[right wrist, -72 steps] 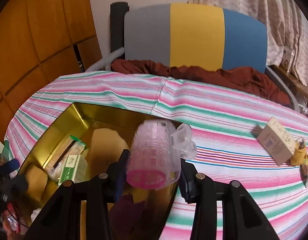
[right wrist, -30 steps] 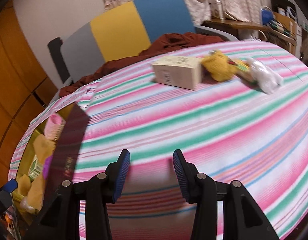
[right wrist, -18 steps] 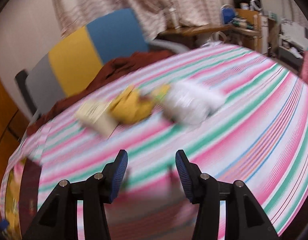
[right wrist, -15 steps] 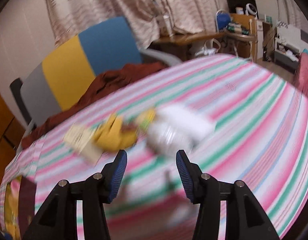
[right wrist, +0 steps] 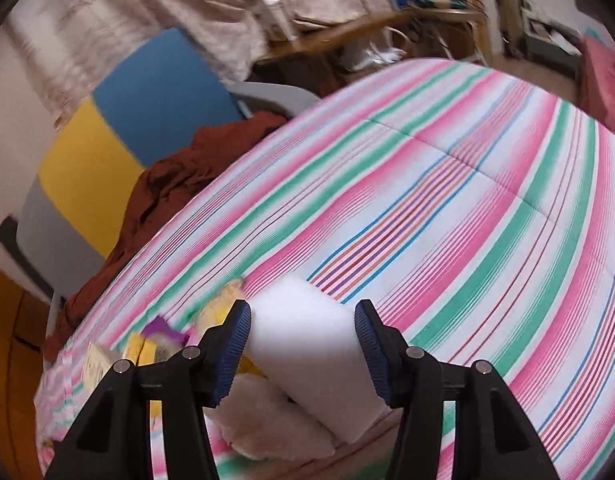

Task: Organize objects
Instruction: 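Move the right tool to the items and grasp the white foam block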

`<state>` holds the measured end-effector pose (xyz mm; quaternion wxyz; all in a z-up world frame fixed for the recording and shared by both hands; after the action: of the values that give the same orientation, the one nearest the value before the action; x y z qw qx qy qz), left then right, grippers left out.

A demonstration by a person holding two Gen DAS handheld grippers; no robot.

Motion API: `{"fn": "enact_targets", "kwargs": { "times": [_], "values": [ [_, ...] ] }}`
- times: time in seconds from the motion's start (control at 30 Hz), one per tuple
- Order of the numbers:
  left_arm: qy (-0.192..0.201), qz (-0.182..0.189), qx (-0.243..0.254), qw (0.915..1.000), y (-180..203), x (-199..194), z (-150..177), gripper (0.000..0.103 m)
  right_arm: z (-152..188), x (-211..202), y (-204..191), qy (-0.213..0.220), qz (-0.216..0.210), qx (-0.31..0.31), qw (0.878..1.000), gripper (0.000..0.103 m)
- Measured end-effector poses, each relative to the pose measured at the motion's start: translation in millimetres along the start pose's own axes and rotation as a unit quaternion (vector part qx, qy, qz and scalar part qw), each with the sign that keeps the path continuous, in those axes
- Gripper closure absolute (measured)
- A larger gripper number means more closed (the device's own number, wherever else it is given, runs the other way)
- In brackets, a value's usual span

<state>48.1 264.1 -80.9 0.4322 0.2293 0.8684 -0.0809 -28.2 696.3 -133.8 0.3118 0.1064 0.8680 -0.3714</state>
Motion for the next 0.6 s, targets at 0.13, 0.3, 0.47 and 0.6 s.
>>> {"fn": "enact_targets", "kwargs": {
  "times": [0.13, 0.3, 0.47, 0.6],
  "values": [
    [0.001, 0.003, -0.001, 1.0, 3, -2, 2, 0.0, 30, -14, -22, -0.01, -0.03, -0.037, 0.999, 0.047],
    [0.012, 0.008, 0.001, 0.9999, 7, -11, 2, 0.0, 94, -33, -56, -0.021, -0.096, -0.026, 0.995, 0.047],
    [0.03, 0.004, 0.006, 0.9995, 6, -24, 0, 0.0, 140, -55, -78, -0.027, -0.135, -0.019, 0.99, 0.047],
    [0.041, 0.003, 0.001, 0.9992, 5, -32, -2, 0.0, 146, -102, -75, 0.048, -0.098, -0.046, 0.993, 0.047]
  ]
}}
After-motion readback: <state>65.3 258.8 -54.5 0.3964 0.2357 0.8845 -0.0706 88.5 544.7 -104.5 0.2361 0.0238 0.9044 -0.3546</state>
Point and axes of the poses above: each gripper's, at about its wrist camera, not at the fingertips, and x roughly the way its jaws point, y to its right, z to its underside, the point moved 6 cm from there along x, roughly the way its jaws point, and after that the axes turned 14 degrees about -z, right-handed, at the moved point
